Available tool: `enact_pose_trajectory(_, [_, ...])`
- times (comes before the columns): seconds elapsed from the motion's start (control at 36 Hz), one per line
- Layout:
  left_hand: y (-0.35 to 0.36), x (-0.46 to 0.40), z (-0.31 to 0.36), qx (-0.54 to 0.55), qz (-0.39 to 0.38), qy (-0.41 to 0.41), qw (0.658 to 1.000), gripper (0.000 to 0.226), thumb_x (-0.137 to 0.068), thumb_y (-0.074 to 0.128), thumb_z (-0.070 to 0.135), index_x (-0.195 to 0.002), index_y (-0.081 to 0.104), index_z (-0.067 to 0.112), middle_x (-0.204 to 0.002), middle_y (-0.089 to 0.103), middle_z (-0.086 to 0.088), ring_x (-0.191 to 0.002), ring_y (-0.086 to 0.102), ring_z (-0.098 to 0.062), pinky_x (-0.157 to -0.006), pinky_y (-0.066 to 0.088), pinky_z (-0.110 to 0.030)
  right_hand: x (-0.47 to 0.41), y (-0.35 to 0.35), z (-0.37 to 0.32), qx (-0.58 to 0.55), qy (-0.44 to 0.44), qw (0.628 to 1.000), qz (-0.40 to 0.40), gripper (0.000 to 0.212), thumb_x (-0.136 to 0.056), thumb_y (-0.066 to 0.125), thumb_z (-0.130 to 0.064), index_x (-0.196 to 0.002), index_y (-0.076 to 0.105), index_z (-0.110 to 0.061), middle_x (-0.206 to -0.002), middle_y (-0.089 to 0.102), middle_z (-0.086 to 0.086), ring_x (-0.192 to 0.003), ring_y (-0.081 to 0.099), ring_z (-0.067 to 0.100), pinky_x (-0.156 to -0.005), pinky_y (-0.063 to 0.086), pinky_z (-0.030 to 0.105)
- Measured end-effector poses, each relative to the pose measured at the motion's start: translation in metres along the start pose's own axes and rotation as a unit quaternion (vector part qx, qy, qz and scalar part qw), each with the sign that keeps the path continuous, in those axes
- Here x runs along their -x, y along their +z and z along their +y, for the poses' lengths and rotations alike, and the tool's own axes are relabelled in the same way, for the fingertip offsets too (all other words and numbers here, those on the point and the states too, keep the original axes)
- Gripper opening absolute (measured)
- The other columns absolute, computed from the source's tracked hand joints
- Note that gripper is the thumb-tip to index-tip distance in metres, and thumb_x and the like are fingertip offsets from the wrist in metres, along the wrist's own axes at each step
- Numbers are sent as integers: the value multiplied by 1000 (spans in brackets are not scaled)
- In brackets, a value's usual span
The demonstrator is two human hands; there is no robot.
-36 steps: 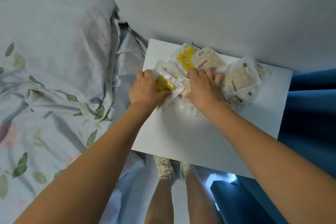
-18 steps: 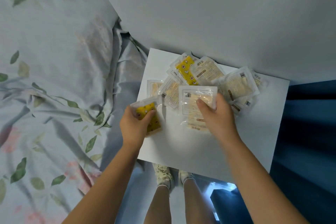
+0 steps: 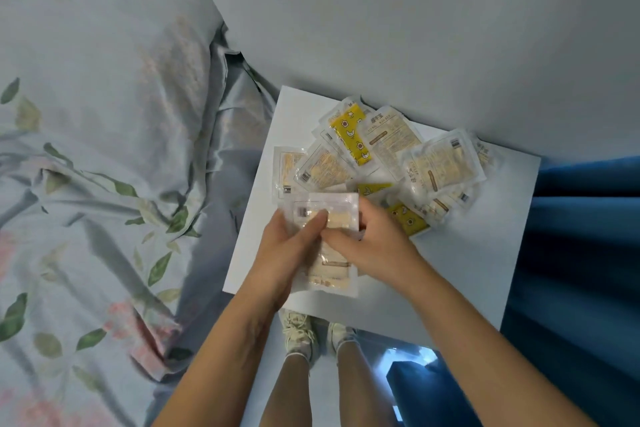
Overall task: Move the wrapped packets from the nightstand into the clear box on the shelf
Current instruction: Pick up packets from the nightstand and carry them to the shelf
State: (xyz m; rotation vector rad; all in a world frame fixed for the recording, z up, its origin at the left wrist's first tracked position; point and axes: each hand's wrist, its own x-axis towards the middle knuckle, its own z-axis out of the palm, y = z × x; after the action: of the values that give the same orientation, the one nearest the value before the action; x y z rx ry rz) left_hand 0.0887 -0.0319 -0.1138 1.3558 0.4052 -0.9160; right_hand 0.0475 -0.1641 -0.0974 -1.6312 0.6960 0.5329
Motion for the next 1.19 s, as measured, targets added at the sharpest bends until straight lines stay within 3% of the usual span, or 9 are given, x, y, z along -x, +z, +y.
enact_pose_trajectory(0.22, [-14,-5,6,2,24,-64,998,29,-90,61,23,-116,60,9,-99,75,-9,-84,73,-23,-64,60,-31,-52,-103,-4,398,-104,907,91,74,-72,53,21,-132,54,-21,-131,55,5,-120,45,24,-97,36,29])
enact_pose_trajectory(0.36, [-14,-1,5,-11,21,-39,999,23,-86,67,17,-108,62,13,-96,75,-7,-85,73,-24,-69,60,-36,-76,-137,5,568,-6,823,-5,93,-72,80,-10,-148,25,-16,-151,31,7,-136,31,29,-110,26,39])
enact_pose_trajectory(0.67, [-20,6,0,6,42,-18,999,24,-86,67,13,-110,62,10,-96,75,-9,-83,73,-24,-62,58,-30,-80,-137,7,707,-41,702,71,58,-76,71,-51,-121,49,-23,-110,62,4,-104,57,27,-86,34,35])
enact_pose_trajectory(0.72, [-23,6,1,19,48,-20,998,28,-86,67,14,-112,61,8,-97,75,-9,-83,73,-24,-62,58,-31,-77,-138,7,680,-61,726,82,48,-80,67,-51,-113,54,-19,-106,63,5,-100,59,29,-84,33,35])
enact_pose_trajectory(0.83, [-28,3,0,35,57,-20,998,38,-81,70,19,-116,60,7,-98,75,-10,-85,73,-25,-65,58,-33,-67,-134,1,355,-6,933,58,35,-78,74,-39,-104,62,-19,-96,65,1,-91,62,23,-79,46,31])
enact_pose_trajectory(0.89, [-30,2,0,40,58,-22,997,41,-79,70,19,-117,59,7,-99,75,-10,-85,73,-25,-65,58,-34,-66,-129,-1,235,9,971,54,28,-82,71,-34,-105,63,-22,-99,67,-2,-95,63,20,-84,51,34])
enact_pose_trajectory(1.0, [-34,0,-2,32,49,-25,998,37,-84,68,16,-118,58,6,-99,75,-10,-85,73,-25,-64,58,-33,-79,-111,-3,269,-18,958,99,15,-88,65,-31,-97,61,-20,-96,59,-2,-95,57,18,-68,43,15])
enact_pose_trajectory(1.08, [-35,-2,0,21,37,-21,999,37,-85,68,15,-119,58,5,-100,74,-10,-87,73,-25,-65,58,-33,-99,-97,1,343,2,930,131,30,-82,70,-41,-75,55,-16,-113,55,17,-115,49,32,-91,43,35])
enact_pose_trajectory(1.19, [-39,-3,3,12,31,-8,999,30,-85,68,15,-113,61,7,-99,75,-9,-87,73,-24,-65,58,-33,-114,-78,7,398,11,898,189,55,-75,74,-48,-111,60,-8,-122,52,21,-122,42,35,-94,42,39])
